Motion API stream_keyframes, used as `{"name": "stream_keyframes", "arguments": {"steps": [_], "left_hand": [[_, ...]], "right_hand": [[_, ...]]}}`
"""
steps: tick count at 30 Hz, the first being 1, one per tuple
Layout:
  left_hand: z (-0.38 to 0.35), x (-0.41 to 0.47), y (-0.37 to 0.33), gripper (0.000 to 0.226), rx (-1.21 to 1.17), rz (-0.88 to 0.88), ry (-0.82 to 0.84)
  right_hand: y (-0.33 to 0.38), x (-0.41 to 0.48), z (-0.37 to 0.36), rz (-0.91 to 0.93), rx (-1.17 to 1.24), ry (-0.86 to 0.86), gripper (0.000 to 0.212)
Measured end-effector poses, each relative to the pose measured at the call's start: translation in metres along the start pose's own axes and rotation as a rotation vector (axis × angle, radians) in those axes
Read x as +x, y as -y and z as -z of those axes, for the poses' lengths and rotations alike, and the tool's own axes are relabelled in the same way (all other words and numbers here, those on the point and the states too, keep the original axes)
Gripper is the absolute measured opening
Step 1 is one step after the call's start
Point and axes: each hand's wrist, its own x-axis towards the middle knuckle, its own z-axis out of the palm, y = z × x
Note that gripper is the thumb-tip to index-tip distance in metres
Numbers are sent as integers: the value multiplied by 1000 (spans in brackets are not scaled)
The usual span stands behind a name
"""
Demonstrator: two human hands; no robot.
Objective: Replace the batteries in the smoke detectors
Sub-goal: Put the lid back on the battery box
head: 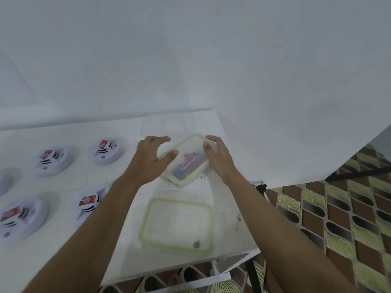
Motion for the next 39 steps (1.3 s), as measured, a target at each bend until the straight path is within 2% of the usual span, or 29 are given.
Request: {"name": "stream_keyframes", "arguments": {"steps": [3, 6, 15, 19, 26, 32, 35, 39], "left_hand": [[-9, 17, -5, 64, -152, 77, 218], [-17, 26, -6, 73, -237, 125, 331], [-23, 31, 6, 90, -259, 134, 359], [-22, 29, 4, 87, -251, 134, 339], [-18, 26, -2, 68, -293, 147, 334], [-15, 24, -6, 80, -257, 173, 323], [-15, 19, -6, 78, -184, 206, 242], [-12, 9, 0, 97, -117, 398, 10]], "right_hand": [[4, 7, 4, 32, -38, 53, 26], [2, 11, 6, 38, -54, 70, 24], [-7, 14, -2, 39, 8, 32, 19], [-5, 13, -4, 35, 17, 21, 22], [-3, 12, -5, 37, 33, 9, 23], [-1, 6, -6, 25, -20, -44, 26], [4, -4, -9, 15, -22, -131, 28], [9, -21, -23, -28, -36, -169, 33]]}}
